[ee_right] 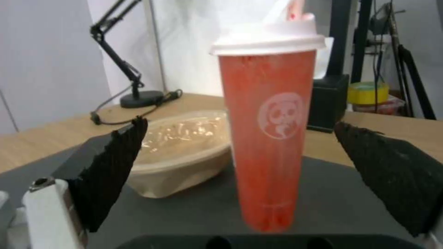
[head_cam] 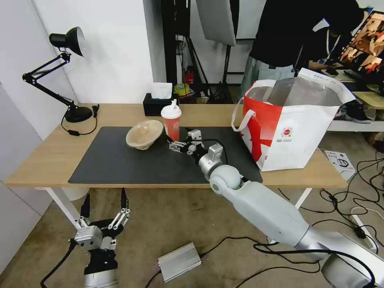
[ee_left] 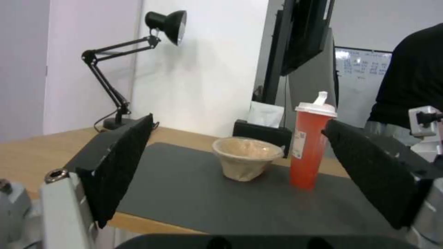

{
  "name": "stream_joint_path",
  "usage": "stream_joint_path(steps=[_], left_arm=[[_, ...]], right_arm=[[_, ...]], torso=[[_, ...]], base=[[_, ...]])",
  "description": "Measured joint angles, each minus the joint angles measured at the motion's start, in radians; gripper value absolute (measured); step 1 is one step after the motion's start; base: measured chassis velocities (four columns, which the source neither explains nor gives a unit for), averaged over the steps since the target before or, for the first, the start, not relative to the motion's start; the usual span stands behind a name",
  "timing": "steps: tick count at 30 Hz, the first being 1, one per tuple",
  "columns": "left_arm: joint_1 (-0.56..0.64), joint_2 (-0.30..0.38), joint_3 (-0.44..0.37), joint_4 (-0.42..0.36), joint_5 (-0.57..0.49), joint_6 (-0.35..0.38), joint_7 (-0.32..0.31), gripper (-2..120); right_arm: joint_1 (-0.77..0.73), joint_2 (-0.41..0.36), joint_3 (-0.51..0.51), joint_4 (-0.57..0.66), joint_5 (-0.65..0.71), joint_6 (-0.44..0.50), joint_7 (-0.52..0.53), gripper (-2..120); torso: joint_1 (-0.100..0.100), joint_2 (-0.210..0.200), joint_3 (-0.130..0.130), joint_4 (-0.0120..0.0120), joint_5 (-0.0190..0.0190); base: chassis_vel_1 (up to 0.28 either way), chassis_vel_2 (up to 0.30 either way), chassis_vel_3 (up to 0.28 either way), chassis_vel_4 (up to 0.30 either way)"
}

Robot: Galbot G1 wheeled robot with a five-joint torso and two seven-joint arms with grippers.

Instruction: Pick up the trash from the table and place it into the takeout bag.

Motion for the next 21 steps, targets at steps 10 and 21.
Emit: stream_joint_path(steps=[10,21], left_arm=[[-0.001,0.000,0.001,0.009,-0.002,-0.001,-0.002,100],[-0.003,0.000,0.002,0.012,0.000,-0.001,-0.005,100]], right_arm=[[0.029,0.045,0.010,-0.100,-0.005,0.001,-0.016,100],[0.058,0.092,0.027,-0.191,-0.009,0.008,-0.035,100]], torso=[[0.000,0.000,0.000,0.0000,0.0000],[0.000,0.000,0.000,0.0000,0.0000]], base=[[0.000,0.000,0.000,0.000],[0.000,0.000,0.000,0.000]])
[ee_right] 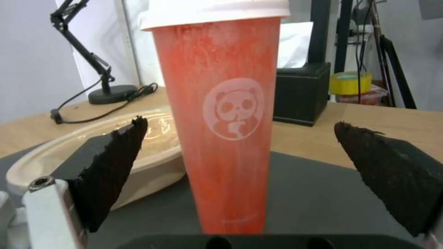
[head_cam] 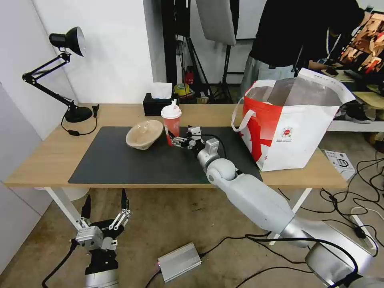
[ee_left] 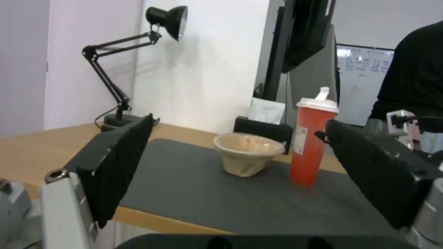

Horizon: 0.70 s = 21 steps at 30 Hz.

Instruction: Pick up the trash from the table and place it into the takeout bag.

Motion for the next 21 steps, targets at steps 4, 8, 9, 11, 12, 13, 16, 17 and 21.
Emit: stream_joint_path(steps=[4,8,9,11,12,13,16,17,21], left_arm=[[0.004,0.000,0.002,-0.006,0.004,0.000,-0.017,100],[0.009,0.000,0.000,-0.011,0.004,0.000,-0.019,100],[0.009,0.000,0.000,-0.011,0.004,0.000,-0.019,100],[0.009,0.000,0.000,-0.011,0.004,0.000,-0.019,100],[0.008,0.000,0.000,-0.010,0.004,0.000,-0.019,100],[0.008,0.000,0.000,-0.008,0.004,0.000,-0.019,100],[0.008,0.000,0.001,-0.006,0.004,0.000,-0.019,100],[0.007,0.000,0.002,-0.006,0.004,0.000,-0.019,100],[0.005,0.000,0.003,-0.005,0.004,0.000,-0.018,100]], right_arm=[[0.004,0.017,0.006,-0.017,0.001,0.004,-0.004,100],[0.017,0.039,0.014,-0.046,0.002,0.012,-0.014,100],[0.017,0.039,0.014,-0.046,0.002,0.012,-0.014,100],[0.024,0.049,0.014,-0.060,0.003,0.014,-0.019,100],[0.029,0.057,0.014,-0.068,0.003,0.015,-0.021,100],[0.032,0.063,0.014,-0.073,0.003,0.015,-0.022,100],[0.034,0.071,0.014,-0.079,0.003,0.015,-0.023,100],[0.036,0.076,0.014,-0.084,0.002,0.015,-0.023,100],[0.043,0.084,0.016,-0.100,0.001,0.016,-0.026,100]], torso=[[0.000,0.000,0.000,0.0000,0.0000],[0.000,0.000,0.000,0.0000,0.0000],[0.000,0.000,0.000,0.0000,0.0000],[0.000,0.000,0.000,0.0000,0.0001],[0.000,0.000,0.000,0.0001,0.0000],[0.000,0.000,0.000,0.0000,0.0000],[0.000,0.000,0.000,0.0000,0.0000],[0.000,0.000,0.000,0.0001,0.0000],[0.000,0.000,0.000,-0.0001,0.0000]], base=[[0.000,0.000,0.000,0.000],[0.000,0.000,0.000,0.000],[0.000,0.000,0.000,0.000],[0.000,0.000,0.000,0.000],[0.000,0.000,0.000,0.000],[0.000,0.000,0.000,0.000],[0.000,0.000,0.000,0.000],[0.000,0.000,0.000,0.000],[0.000,0.000,0.000,0.000]])
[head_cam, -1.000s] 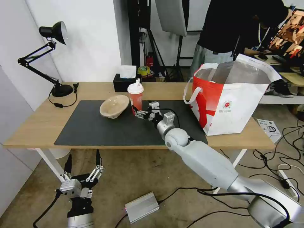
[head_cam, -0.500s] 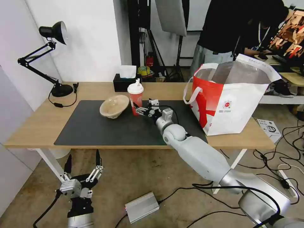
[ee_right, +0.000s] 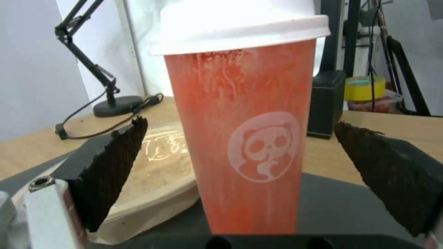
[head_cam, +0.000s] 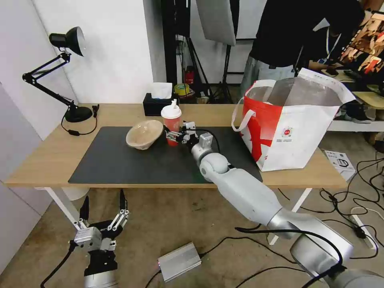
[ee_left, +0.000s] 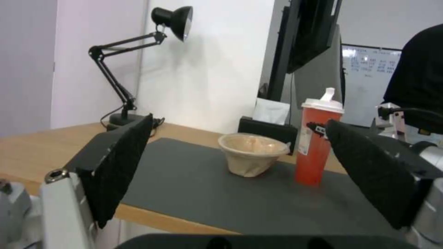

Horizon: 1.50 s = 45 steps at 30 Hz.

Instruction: Pick up the trash from the table and place it into the takeout bag.

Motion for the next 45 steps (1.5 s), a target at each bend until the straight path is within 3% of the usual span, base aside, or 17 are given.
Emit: stream_joint_path(steps=[45], left_arm=[[0.016,0.000,-0.001,0.007,0.005,-0.002,0.002,100]], right_arm=[[0.075,0.150,0.056,-0.265,-0.030,0.032,-0.095,100]], torso=[[0.000,0.000,0.000,0.0001,0.0001]], base=[[0.000,0.000,0.000,0.000]])
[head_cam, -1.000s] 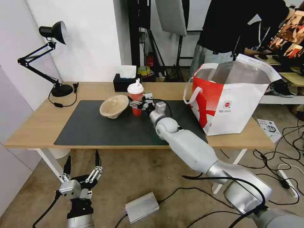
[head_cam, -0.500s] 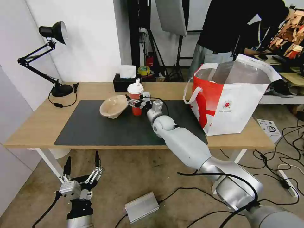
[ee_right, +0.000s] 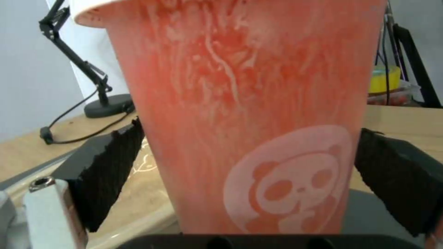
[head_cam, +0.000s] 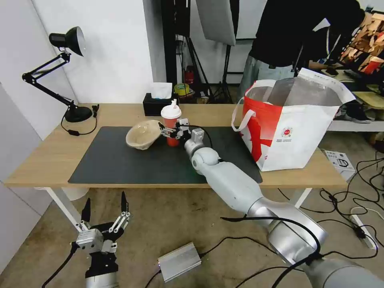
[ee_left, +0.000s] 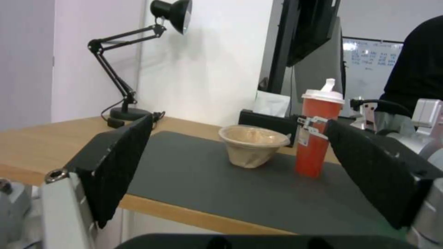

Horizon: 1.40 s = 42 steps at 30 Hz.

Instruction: Pick up the trash from the table and place it into the takeout bag.

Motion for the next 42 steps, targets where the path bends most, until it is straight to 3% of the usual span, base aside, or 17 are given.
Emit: stream_joint_path(steps=[9,13,27,32,42], left_arm=[[0.003,0.000,0.000,-0.002,0.000,-0.001,0.000,100],[0.006,0.000,0.001,-0.002,0.001,-0.003,0.000,100],[0.006,-0.001,0.007,0.001,0.006,-0.005,0.000,100],[0.006,-0.001,0.006,0.002,0.006,-0.005,-0.001,100],[0.003,-0.001,0.007,-0.003,0.006,-0.005,-0.002,100]], right_arm=[[-0.002,0.005,0.001,-0.001,-0.001,0.003,-0.006,84],[-0.012,0.006,0.001,0.003,-0.003,0.004,-0.006,59],[-0.042,-0.031,0.005,0.062,-0.003,0.006,0.002,14],[-0.049,-0.068,-0.004,0.143,-0.001,0.005,0.022,6],[-0.047,-0.145,0.000,0.242,0.017,-0.003,0.055,6]], torso=[[0.000,0.000,0.000,0.0000,0.0000],[0.000,0.000,0.000,0.0000,0.0000],[0.000,0.000,0.000,0.0000,0.0000],[0.000,0.000,0.000,0.0000,0.0001],[0.000,0.000,0.000,0.0000,0.0001]], base=[[0.000,0.000,0.000,0.000],[0.000,0.000,0.000,0.000],[0.000,0.000,0.000,0.000],[0.000,0.000,0.000,0.000],[0.000,0.000,0.000,0.000]])
